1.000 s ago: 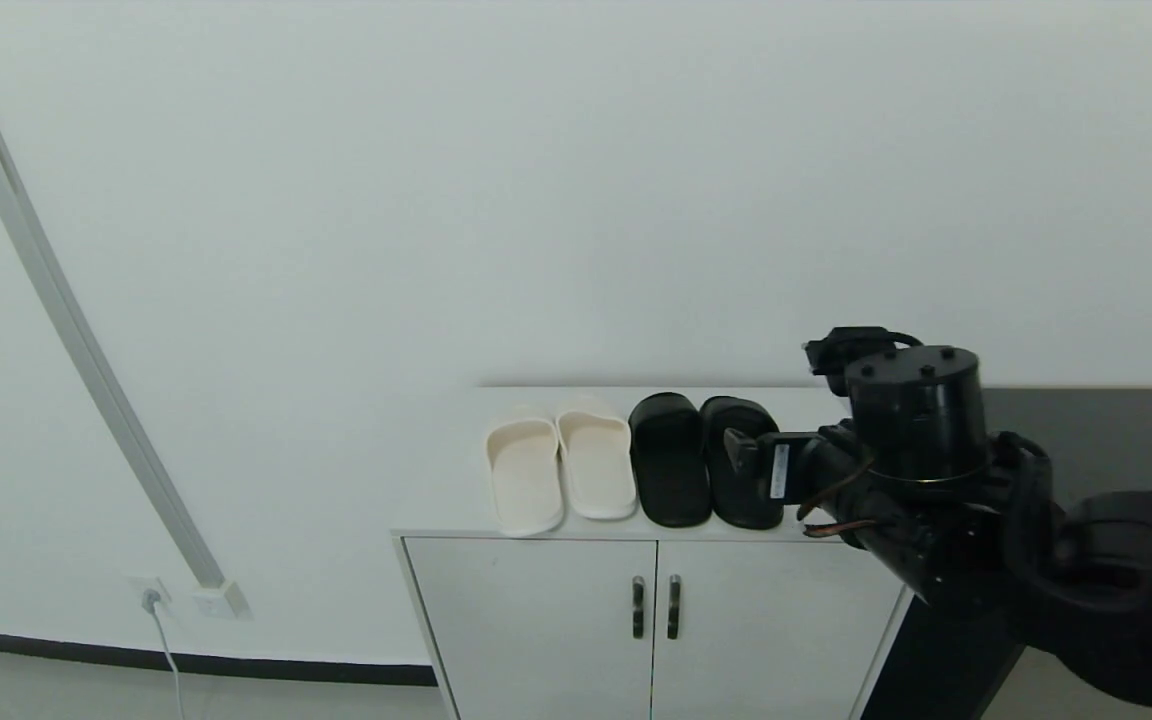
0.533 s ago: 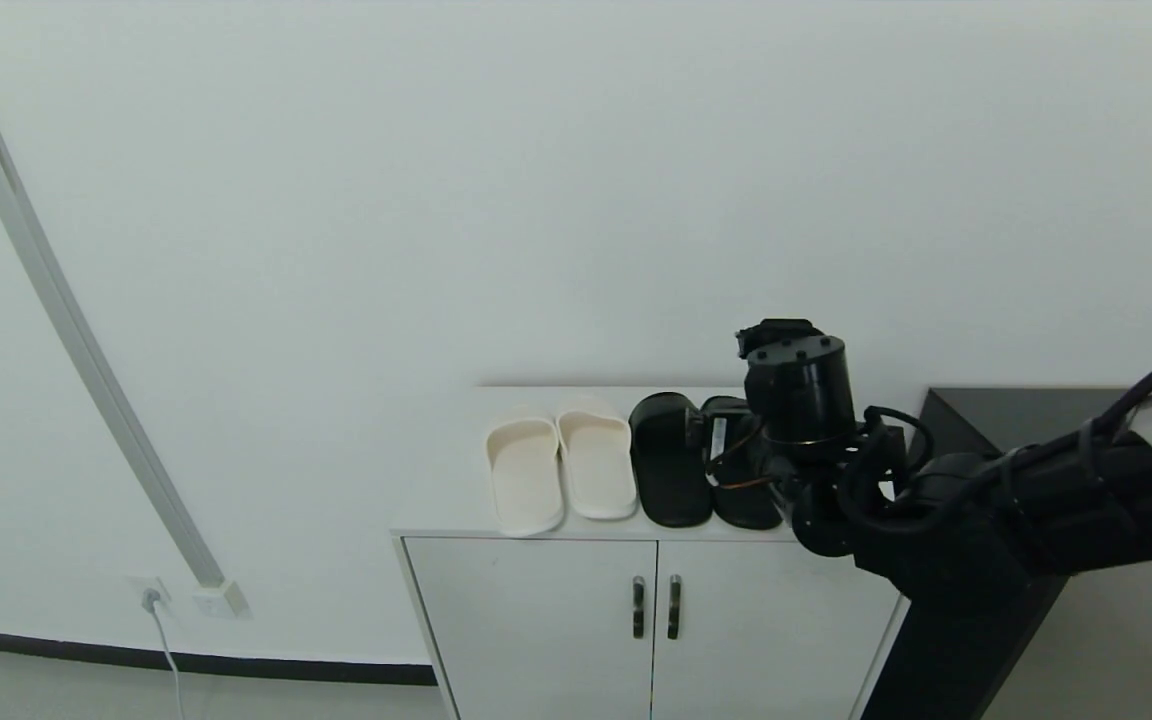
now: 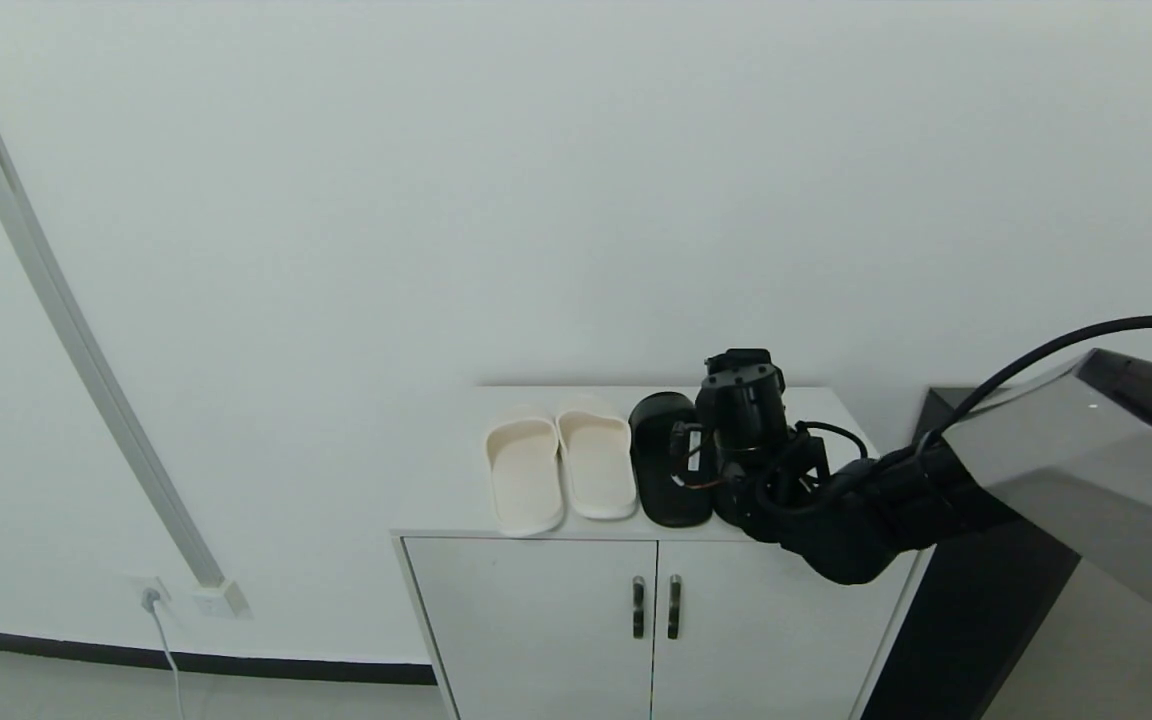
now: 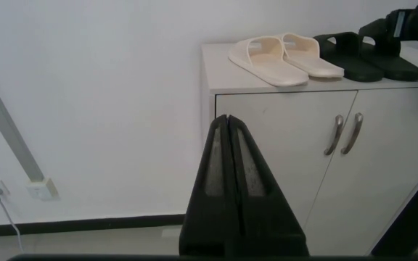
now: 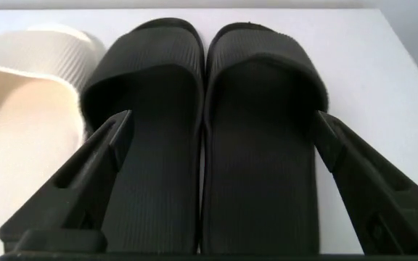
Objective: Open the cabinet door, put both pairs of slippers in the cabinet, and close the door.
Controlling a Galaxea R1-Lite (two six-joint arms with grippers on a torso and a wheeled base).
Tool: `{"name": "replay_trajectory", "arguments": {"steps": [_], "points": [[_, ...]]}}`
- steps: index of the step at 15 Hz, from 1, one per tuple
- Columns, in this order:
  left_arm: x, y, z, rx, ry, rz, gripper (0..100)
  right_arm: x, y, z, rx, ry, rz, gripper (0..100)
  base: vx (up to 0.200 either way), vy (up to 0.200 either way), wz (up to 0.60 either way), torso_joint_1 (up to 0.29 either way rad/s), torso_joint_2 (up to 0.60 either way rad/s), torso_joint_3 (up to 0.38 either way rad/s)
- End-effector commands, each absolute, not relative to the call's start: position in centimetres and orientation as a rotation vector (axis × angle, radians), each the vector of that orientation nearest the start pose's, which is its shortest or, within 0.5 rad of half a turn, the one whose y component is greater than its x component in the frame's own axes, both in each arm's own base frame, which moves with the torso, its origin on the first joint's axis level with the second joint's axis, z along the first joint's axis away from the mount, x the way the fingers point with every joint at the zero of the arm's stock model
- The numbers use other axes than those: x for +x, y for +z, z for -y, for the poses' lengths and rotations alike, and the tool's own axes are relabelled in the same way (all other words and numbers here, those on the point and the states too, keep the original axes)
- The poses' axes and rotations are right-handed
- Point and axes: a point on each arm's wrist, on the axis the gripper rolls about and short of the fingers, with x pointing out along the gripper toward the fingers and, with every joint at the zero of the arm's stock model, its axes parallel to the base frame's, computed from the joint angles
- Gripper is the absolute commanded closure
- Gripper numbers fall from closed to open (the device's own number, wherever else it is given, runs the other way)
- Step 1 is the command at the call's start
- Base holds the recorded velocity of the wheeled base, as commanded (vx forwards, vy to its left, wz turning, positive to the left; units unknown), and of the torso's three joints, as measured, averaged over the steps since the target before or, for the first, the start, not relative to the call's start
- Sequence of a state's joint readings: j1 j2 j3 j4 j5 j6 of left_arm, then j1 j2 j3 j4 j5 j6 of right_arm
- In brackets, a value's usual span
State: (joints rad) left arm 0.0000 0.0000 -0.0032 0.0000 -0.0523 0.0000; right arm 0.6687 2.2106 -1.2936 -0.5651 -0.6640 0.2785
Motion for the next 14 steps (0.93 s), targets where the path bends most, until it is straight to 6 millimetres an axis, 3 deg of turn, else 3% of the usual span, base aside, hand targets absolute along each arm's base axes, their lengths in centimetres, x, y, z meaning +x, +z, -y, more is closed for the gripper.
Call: {"name": "replay_trajectory", "arguments": {"steps": [1,9,14], "points": [[-2.3,7.6,0.1,0.000,-0.052,0.002,100,36.7,9.7,-26.2,0.050,-0.052,-0.288,0,0.000,0.000,0.00,0.000,0.00,0.000],[-2.3,7.6,0.1,0.000,-0.052,0.002,100,41.6,7.3,-26.6,0.059,-0.091,-0.283,0,0.000,0.000,0.00,0.000,0.00,0.000],[-2.3,7.6,0.1,0.000,-0.052,0.002,100,43.4,6.9,-26.6,0.072,-0.091,-0.276,0,0.000,0.000,0.00,0.000,0.00,0.000]]}}
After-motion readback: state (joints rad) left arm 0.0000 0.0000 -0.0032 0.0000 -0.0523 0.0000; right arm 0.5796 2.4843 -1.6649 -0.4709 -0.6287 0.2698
